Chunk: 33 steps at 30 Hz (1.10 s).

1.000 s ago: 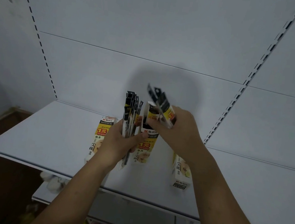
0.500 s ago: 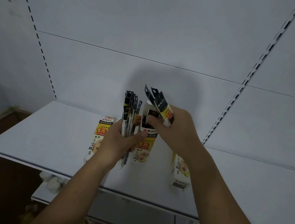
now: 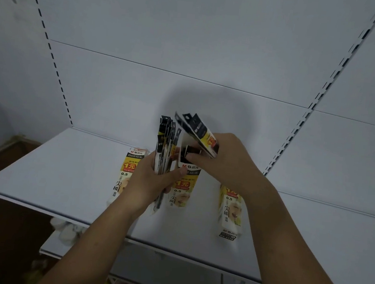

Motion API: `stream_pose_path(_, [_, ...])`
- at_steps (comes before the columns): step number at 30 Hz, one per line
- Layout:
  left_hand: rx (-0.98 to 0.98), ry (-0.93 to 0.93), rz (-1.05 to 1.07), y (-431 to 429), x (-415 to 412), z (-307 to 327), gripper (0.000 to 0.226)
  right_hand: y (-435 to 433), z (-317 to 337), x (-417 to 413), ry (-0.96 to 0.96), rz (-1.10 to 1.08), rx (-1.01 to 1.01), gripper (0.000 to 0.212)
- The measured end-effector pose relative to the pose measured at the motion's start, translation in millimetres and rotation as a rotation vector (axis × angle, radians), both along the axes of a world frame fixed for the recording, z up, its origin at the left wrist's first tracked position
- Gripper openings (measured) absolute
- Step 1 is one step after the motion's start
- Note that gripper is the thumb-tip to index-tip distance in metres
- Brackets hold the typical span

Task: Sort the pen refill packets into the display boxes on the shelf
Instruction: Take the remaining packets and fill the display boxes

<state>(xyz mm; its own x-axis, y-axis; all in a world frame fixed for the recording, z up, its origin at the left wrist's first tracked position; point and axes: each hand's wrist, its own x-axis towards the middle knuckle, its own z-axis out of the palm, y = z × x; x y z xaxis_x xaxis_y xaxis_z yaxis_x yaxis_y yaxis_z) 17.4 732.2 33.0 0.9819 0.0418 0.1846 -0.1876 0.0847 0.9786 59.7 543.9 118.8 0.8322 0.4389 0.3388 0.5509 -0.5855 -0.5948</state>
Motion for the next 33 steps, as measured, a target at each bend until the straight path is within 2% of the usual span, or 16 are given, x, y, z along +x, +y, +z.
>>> stream_pose_path(4, [0.004,0.007,-0.005,-1,1,0,0.023,-1,4,3,-0.019,-0.018,-0.054,0.022])
stream_pose_path(8, [0.001,0.014,0.0,0,2,-1,0.019,2,9,4,0.0,-0.01,-0.17,0.017])
stream_pose_path(11, [0.016,0.004,-0.006,0,0,1,0.018,4,10,6,-0.051,-0.013,-0.253,0.025])
stream_pose_path(13, [0.025,0.005,-0.005,0,0,1,0.016,5,9,7,-0.043,0.004,-0.288,0.016])
stream_pose_path(14, [0.023,0.008,-0.001,-1,0,2,0.015,5,7,7,-0.043,0.018,-0.296,0.012])
stream_pose_path(16, [0.019,0.014,0.005,0,1,1,0.014,7,2,9,-0.045,0.038,-0.289,0.026])
stream_pose_path(21, [0.018,0.006,-0.002,-1,0,1,0.014,5,5,7,-0.026,0.049,-0.247,0.025])
stream_pose_path(23, [-0.007,0.013,0.001,-1,0,1,0.016,1,4,5,-0.014,0.037,-0.115,0.019])
stream_pose_path(26, [-0.017,0.013,-0.015,-1,-1,3,0.02,-4,5,-1,0.04,-0.016,0.194,0.025])
stream_pose_path(29, [0.008,0.021,-0.024,-2,-2,5,0.018,-6,7,-5,0.236,-0.036,0.551,0.021])
stream_pose_path(31, [0.025,0.028,-0.014,-3,-3,7,0.017,-6,7,-7,0.287,-0.022,0.669,0.017])
stream_pose_path(33, [0.023,0.033,-0.013,-4,-3,8,0.016,-5,6,-10,0.259,-0.016,0.701,0.02])
